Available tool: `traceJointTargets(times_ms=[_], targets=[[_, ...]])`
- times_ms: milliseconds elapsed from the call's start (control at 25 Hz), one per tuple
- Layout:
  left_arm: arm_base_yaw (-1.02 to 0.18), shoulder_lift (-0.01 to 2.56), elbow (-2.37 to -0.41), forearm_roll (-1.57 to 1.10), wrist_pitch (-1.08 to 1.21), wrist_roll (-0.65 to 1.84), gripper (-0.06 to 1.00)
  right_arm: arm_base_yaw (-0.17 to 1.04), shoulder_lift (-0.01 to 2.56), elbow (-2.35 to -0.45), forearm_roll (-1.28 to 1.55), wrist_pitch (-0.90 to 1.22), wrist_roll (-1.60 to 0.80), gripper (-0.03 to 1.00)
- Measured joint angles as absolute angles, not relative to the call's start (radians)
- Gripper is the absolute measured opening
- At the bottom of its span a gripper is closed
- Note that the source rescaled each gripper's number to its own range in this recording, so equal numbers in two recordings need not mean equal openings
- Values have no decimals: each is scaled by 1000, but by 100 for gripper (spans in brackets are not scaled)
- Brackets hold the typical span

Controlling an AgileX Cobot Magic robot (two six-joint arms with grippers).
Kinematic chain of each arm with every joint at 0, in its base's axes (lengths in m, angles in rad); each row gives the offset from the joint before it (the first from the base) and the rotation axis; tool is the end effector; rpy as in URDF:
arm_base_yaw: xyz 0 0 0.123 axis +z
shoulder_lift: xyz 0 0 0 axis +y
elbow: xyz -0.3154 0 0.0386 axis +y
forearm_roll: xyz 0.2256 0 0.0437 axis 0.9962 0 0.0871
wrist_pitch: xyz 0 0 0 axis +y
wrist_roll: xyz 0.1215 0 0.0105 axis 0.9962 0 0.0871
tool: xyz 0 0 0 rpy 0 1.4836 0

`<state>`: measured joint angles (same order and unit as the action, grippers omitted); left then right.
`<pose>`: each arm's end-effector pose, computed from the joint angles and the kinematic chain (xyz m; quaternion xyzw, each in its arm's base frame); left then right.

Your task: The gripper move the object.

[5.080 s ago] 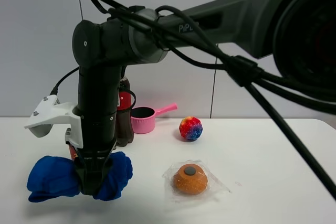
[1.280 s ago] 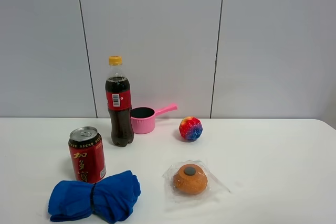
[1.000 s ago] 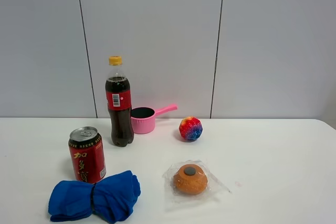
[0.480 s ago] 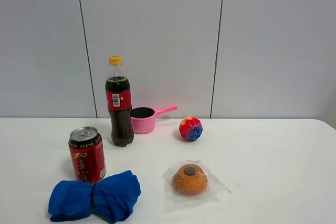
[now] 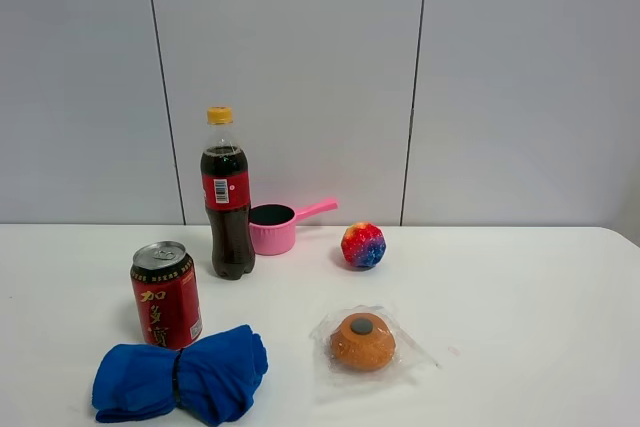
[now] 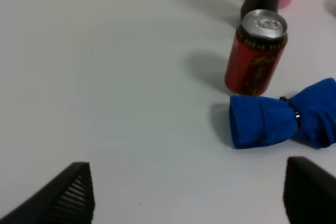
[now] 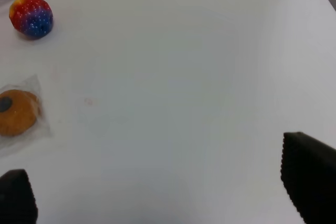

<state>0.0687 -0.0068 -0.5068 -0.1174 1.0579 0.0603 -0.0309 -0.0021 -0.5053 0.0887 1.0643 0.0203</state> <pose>-0.0307 -0.0146 0.2550 -0.0010 0.8475 -0.0245 0.5303 -0.0308 0.0104 0.2538 0.0198 0.8512 0.0415 0.5229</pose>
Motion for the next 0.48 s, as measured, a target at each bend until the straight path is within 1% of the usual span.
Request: traceJointTargets(times_ms=[480], targets=[[69,-7,-507,-117,1058,60,100,-31,-2,-505,89,1064,20,93]])
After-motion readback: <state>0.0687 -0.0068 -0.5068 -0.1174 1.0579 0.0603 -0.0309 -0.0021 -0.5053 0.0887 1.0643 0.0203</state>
